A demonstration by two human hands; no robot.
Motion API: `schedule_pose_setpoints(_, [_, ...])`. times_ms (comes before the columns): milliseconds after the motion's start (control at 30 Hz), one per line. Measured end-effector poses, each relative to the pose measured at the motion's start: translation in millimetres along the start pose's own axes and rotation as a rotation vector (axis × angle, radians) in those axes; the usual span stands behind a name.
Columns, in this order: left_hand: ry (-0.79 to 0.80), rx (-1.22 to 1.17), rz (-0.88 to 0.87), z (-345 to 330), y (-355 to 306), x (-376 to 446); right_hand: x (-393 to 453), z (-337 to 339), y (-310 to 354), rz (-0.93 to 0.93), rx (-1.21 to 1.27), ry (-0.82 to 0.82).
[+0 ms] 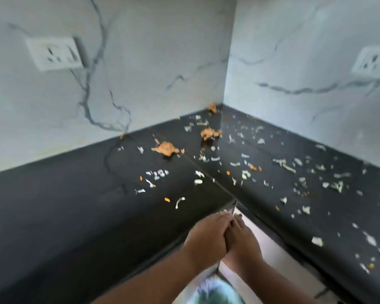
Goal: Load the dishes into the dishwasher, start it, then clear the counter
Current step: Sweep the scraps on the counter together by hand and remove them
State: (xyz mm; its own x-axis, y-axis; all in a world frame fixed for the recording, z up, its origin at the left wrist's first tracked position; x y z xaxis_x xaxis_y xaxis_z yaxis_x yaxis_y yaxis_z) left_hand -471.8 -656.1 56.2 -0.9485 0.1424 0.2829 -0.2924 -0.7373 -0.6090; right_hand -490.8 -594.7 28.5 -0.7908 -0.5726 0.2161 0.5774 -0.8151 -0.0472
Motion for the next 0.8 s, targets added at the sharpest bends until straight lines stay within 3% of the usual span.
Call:
schedule_pose_setpoints(67, [-0.023, 0.061, 0.048, 37.3, -2.2, 10.5, 26.0, 38.9, 6.8, 0.022, -0.05, -0.078])
schedule_pose_setpoints(300, [-0.008, 0.258, 0.284, 121.2, 57.9, 34.7, 96.9, 83.4, 23.6, -0.083, -0.052, -0.044])
schedule_pose_setpoints(500, [0.034, 0.322, 0.426, 155.6, 127.4, 59.8, 145.7, 81.7, 22.3, -0.086, -0.012, 0.061])
schedule_pose_setpoints(800, [0.02, 0.283, 0.563, 163.9, 195.2, 117.6, 209.4, 35.4, -40.1, -0.149, 0.005, 0.163])
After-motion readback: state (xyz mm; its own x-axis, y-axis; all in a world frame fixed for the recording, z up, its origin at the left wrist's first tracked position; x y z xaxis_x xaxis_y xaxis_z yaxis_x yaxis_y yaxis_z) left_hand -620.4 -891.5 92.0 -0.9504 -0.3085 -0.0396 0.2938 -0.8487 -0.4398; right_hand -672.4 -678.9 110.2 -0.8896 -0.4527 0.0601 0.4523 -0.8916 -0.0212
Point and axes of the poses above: each hand's wrist, its own x-axis towards the middle knuckle, its own z-axis out of the back of the hand, y = z × x, the point moved 8 cm from there along x, towards the middle knuckle, and after that the axes turned 7 degrees about -x, right-handed, at the moved point
